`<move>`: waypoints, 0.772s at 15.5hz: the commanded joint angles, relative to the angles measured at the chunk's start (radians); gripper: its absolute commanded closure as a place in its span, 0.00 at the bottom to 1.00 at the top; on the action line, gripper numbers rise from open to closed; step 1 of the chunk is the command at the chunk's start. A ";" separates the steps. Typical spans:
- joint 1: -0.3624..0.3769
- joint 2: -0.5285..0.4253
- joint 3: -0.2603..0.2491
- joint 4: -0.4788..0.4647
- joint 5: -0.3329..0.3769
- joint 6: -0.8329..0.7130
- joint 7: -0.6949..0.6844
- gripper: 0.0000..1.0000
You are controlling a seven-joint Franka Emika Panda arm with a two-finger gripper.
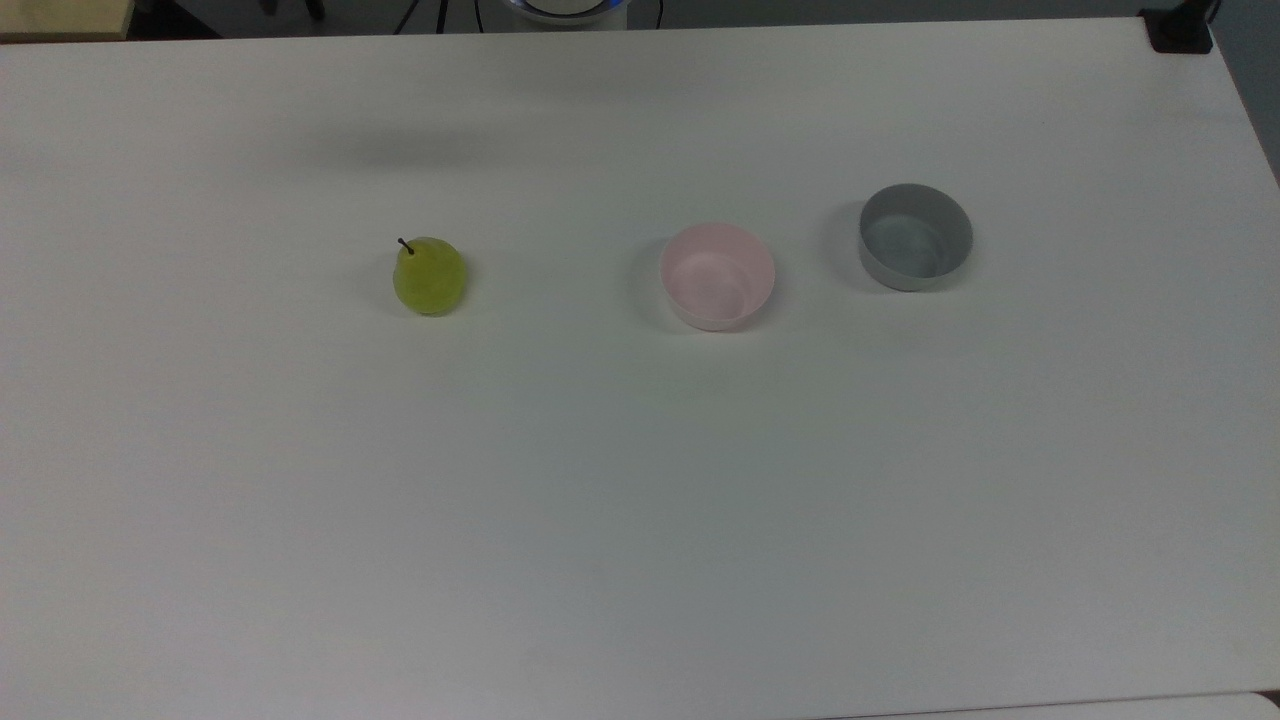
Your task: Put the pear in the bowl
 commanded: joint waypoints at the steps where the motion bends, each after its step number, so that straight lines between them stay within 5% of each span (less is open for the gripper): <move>1: 0.013 0.005 -0.003 0.010 0.011 -0.056 -0.074 0.00; 12: 0.050 0.000 -0.002 0.020 -0.026 -0.062 -0.065 0.00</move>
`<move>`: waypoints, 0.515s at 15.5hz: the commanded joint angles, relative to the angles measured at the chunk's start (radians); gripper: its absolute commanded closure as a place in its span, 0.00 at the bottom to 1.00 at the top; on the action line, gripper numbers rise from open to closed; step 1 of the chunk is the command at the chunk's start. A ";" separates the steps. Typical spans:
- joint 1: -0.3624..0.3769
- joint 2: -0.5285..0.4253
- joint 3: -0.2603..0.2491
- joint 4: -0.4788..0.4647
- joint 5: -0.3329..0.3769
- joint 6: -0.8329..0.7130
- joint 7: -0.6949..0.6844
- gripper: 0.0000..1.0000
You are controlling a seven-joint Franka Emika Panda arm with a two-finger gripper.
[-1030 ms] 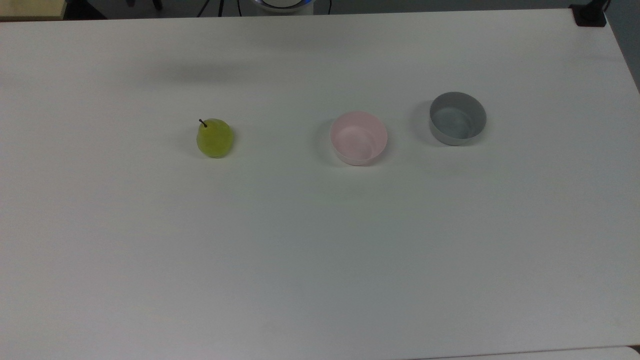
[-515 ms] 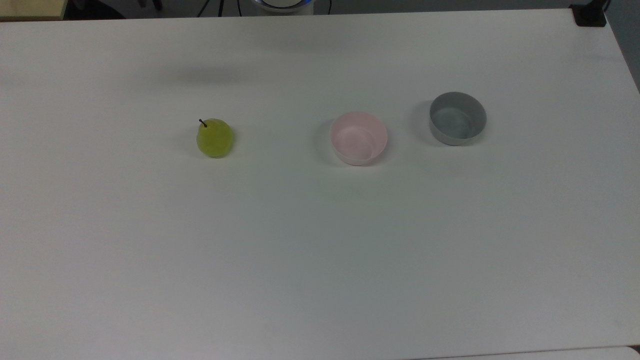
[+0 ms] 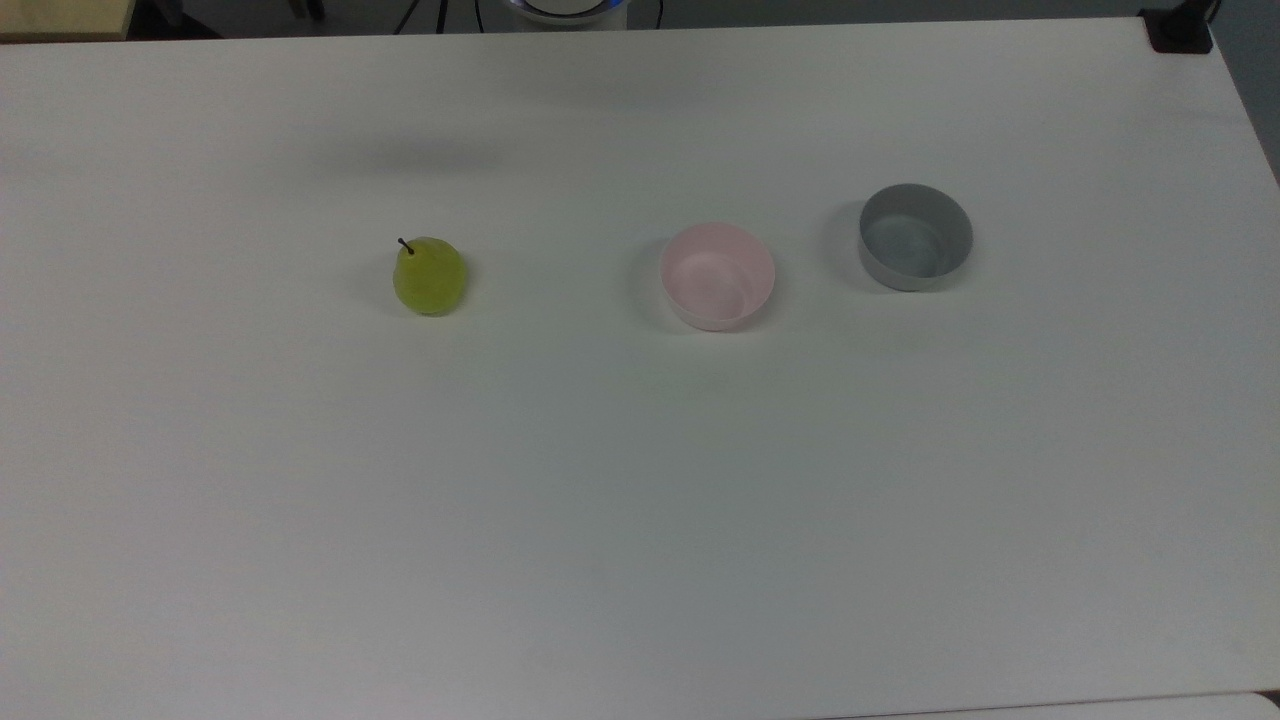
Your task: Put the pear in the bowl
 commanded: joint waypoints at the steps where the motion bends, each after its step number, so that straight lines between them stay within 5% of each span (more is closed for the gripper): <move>1: 0.019 -0.009 -0.004 0.009 -0.014 -0.041 0.009 0.00; 5: 0.069 -0.009 0.049 -0.006 -0.007 -0.010 0.086 0.00; 8: 0.115 -0.015 0.083 -0.125 -0.013 0.111 0.141 0.00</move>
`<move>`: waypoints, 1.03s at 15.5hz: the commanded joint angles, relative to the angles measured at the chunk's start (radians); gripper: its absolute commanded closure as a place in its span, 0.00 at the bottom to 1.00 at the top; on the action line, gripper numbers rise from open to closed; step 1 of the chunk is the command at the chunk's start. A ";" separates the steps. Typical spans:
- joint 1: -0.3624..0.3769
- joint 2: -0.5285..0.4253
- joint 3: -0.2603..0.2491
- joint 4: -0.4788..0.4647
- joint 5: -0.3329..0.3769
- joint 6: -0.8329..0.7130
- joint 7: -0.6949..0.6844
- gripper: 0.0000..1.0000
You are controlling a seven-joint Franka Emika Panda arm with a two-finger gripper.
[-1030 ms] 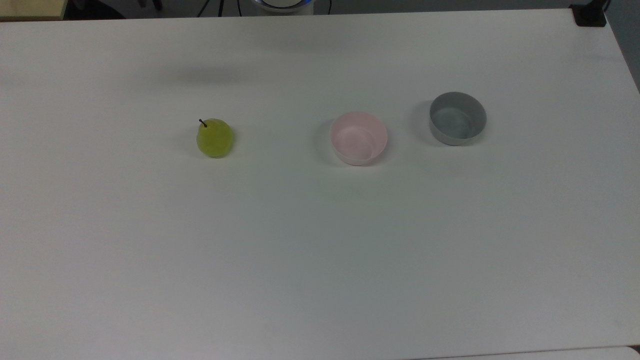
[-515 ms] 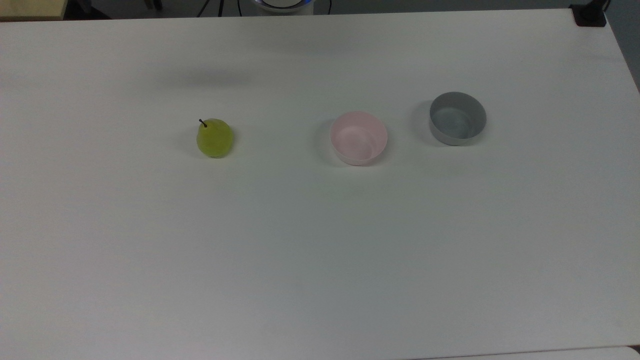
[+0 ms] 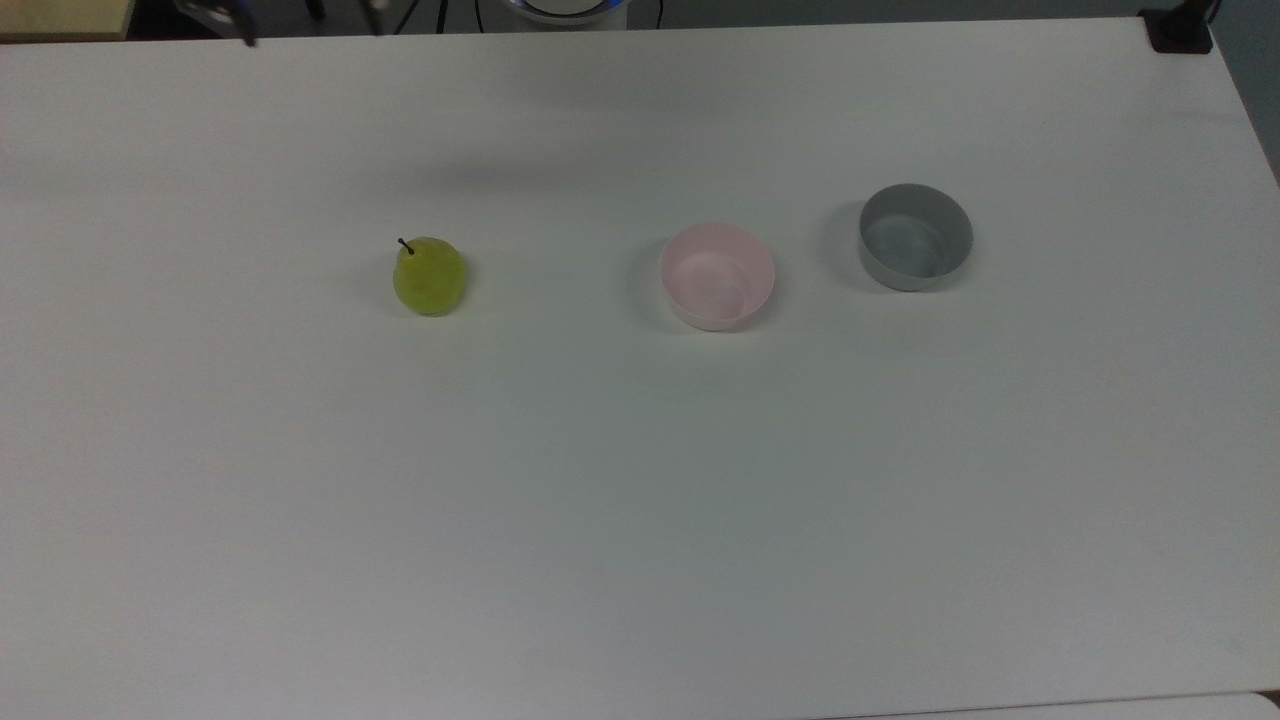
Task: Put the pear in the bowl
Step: 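Move the open gripper down over the yellow-green pear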
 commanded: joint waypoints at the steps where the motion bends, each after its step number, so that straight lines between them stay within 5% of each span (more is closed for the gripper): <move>1: 0.065 -0.017 0.022 -0.151 -0.010 0.170 0.084 0.00; 9: 0.093 0.040 0.024 -0.370 -0.022 0.441 0.116 0.00; 16: 0.089 0.132 0.024 -0.383 -0.048 0.517 0.115 0.00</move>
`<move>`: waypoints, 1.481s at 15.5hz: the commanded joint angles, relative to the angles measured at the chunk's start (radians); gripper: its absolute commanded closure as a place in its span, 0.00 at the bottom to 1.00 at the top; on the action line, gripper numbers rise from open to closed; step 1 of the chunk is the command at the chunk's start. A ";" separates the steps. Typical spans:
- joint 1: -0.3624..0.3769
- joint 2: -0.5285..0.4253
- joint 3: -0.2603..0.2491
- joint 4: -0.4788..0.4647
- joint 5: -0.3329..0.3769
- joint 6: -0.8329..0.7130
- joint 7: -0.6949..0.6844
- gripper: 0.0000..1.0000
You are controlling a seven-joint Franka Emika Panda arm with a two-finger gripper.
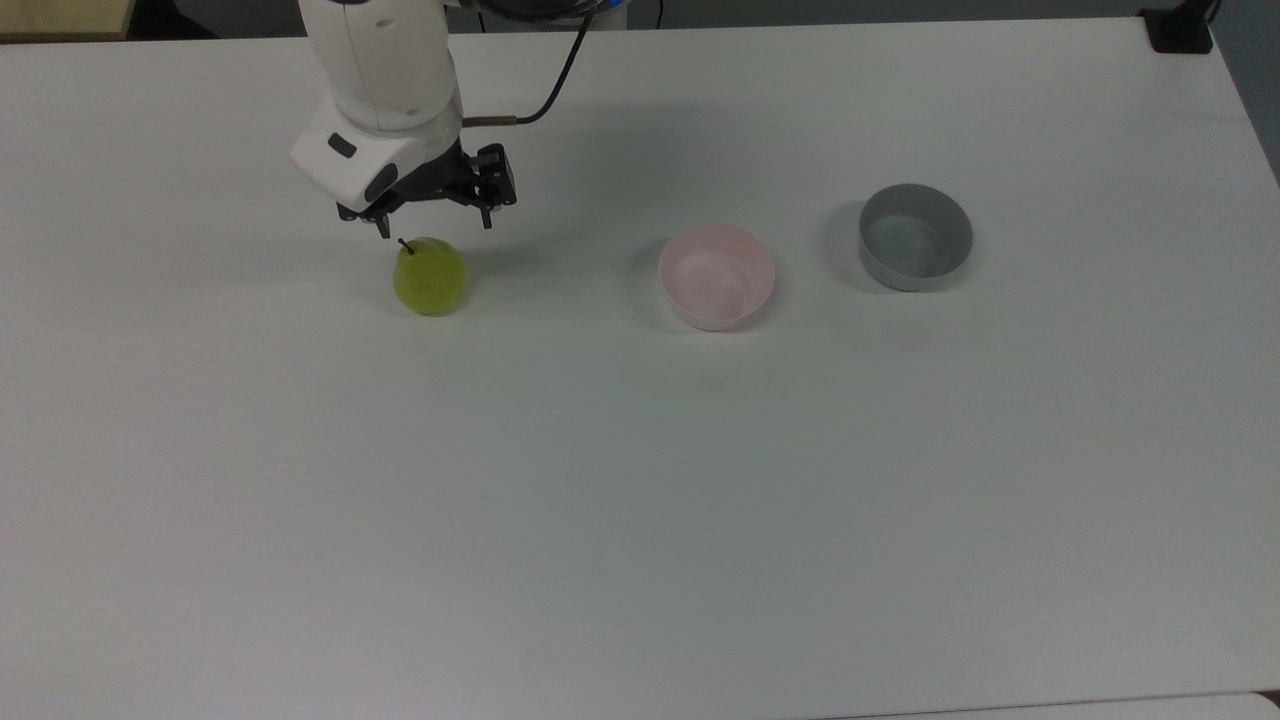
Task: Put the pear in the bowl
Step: 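Move the open gripper down over the yellow-green pear, then close the gripper around the pear, then lift the pear and carry it over the pink bowl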
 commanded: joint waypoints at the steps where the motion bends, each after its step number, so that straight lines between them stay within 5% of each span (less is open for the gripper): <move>1: 0.011 0.038 -0.006 -0.026 -0.032 0.066 0.017 0.00; 12: -0.006 0.089 -0.006 -0.106 -0.100 0.162 -0.017 0.01; 14: -0.010 0.089 -0.006 -0.106 -0.098 0.162 -0.030 0.18; 17: -0.012 0.086 -0.006 -0.106 -0.098 0.155 -0.061 0.70; 23: -0.024 0.005 -0.008 -0.087 -0.095 0.067 -0.089 0.75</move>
